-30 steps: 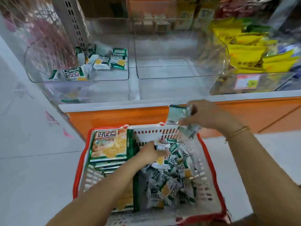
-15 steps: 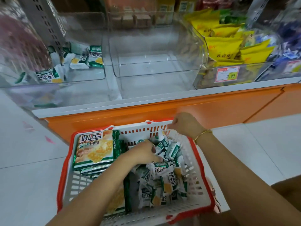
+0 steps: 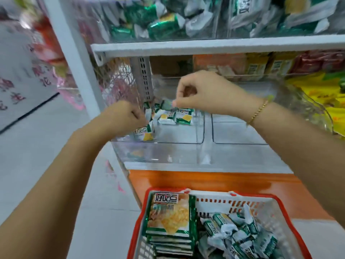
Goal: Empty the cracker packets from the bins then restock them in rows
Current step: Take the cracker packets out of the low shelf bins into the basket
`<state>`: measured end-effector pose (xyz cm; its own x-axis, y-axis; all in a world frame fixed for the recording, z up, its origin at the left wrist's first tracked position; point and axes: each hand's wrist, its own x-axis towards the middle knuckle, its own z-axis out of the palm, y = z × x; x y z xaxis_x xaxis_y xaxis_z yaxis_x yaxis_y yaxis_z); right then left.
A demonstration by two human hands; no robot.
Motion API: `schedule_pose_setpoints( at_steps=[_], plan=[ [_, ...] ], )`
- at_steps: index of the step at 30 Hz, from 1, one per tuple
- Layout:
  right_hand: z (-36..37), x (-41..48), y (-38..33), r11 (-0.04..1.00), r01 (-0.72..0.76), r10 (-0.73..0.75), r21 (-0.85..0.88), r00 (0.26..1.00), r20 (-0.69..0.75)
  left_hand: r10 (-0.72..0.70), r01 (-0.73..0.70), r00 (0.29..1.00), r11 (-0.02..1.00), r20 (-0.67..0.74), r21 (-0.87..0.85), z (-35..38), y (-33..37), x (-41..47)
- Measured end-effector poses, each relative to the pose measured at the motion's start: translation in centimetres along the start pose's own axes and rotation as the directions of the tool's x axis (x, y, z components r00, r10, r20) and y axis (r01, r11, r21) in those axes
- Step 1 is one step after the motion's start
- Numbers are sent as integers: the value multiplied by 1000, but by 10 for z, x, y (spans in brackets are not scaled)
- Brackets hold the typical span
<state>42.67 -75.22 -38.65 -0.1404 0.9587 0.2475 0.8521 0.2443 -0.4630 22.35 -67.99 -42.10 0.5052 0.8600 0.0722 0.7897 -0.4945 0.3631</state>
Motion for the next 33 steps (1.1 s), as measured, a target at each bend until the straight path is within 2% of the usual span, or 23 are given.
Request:
schedule_pose_setpoints(
  at_steps=[2, 3, 4, 6, 8, 10, 15, 18, 22, 25, 27, 31, 33],
  plan=[
    [23, 43, -5, 998, -14, 25, -53, 978, 205, -93, 79, 989, 990, 118, 120, 3, -23, 5],
    [39, 62, -5, 996, -50, 70, -69, 939, 335, -136, 99, 974, 975, 181, 201, 6, -30, 7],
    [56, 80, -3, 992, -108, 129, -73, 872, 472, -170, 104, 960, 955, 224, 278, 8, -33, 9],
    [92, 105, 4, 961, -261, 251, -93, 683, 686, -175, 82, 954, 934, 245, 348, 12, -36, 10],
    [121, 118, 9, 923, -348, 339, -163, 537, 772, -191, 95, 953, 927, 237, 364, 14, -40, 14],
    [139, 126, 12, 902, -381, 381, -203, 480, 790, -226, 144, 951, 927, 209, 346, 17, -45, 18],
    [161, 128, 21, 852, -463, 465, -244, 456, 758, -338, 314, 937, 923, 83, 221, 31, -46, 28],
    [163, 125, 28, 817, -544, 477, -190, 453, 753, -389, 363, 917, 905, 85, 220, 33, -34, 33],
    [149, 117, 38, 765, -644, 427, 27, 538, 727, -391, 327, 908, 887, 152, 327, 38, -23, 45],
    [129, 121, 51, 772, -634, 429, 47, 574, 697, -431, 333, 874, 868, 224, 369, 46, -21, 53],
    [109, 130, 60, 822, -570, 454, -25, 627, 633, -425, 311, 863, 873, 272, 377, 50, -21, 57],
    [73, 137, 71, 884, -348, 456, -311, 787, 415, -411, 265, 836, 883, 364, 386, 49, -14, 56],
    [64, 136, 76, 865, -300, 457, -403, 802, 384, -414, 265, 813, 889, 409, 373, 43, -11, 54]
  ],
)
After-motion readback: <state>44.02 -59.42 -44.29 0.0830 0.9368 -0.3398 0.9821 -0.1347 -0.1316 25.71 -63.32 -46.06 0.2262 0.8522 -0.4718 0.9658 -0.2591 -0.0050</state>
